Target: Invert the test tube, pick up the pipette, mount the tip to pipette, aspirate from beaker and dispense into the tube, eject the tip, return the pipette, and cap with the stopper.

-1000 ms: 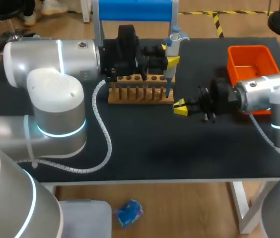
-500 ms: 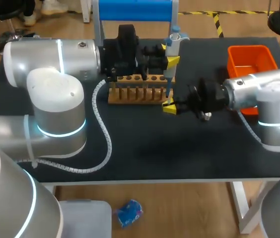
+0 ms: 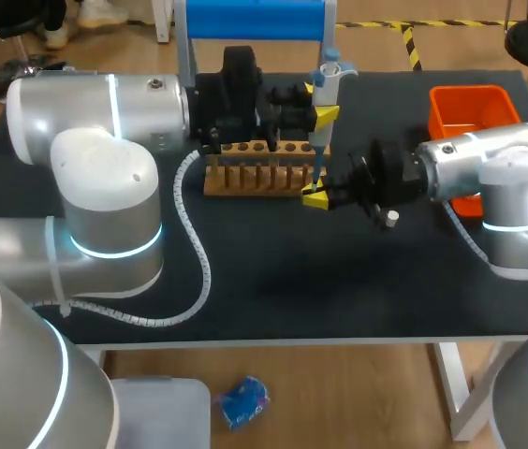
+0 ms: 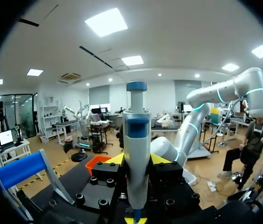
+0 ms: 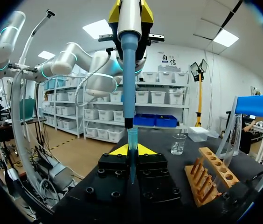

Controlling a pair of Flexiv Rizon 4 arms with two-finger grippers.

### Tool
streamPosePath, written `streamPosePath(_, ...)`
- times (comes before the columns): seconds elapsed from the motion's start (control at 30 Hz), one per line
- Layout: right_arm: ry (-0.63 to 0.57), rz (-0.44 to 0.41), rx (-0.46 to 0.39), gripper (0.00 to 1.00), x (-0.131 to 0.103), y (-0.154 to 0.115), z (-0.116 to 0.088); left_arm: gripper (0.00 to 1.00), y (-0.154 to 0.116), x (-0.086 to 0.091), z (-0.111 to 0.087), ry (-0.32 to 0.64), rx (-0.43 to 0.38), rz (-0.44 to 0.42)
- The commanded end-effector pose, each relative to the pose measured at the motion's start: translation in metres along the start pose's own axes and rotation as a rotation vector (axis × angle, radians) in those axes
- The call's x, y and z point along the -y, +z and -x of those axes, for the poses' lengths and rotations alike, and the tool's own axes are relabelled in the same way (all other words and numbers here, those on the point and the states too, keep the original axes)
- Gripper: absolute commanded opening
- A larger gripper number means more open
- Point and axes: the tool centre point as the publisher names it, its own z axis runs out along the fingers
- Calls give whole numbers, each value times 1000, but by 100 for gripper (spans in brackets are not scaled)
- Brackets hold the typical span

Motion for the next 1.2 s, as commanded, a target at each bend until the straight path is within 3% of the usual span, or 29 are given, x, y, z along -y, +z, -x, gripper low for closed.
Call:
streamPosePath(0.03, -6, -1, 1, 0, -4, -3, -2, 0, 1, -2, 0, 1, 3, -5)
streamPosePath(0.73, -34, -71, -26, 0, -4, -1, -7, 0, 1, -2, 0, 1, 3, -5)
streamPosePath(1.2, -20, -55, -17, 0, -3, 1, -9, 0, 1, -2, 0, 1, 3, -5)
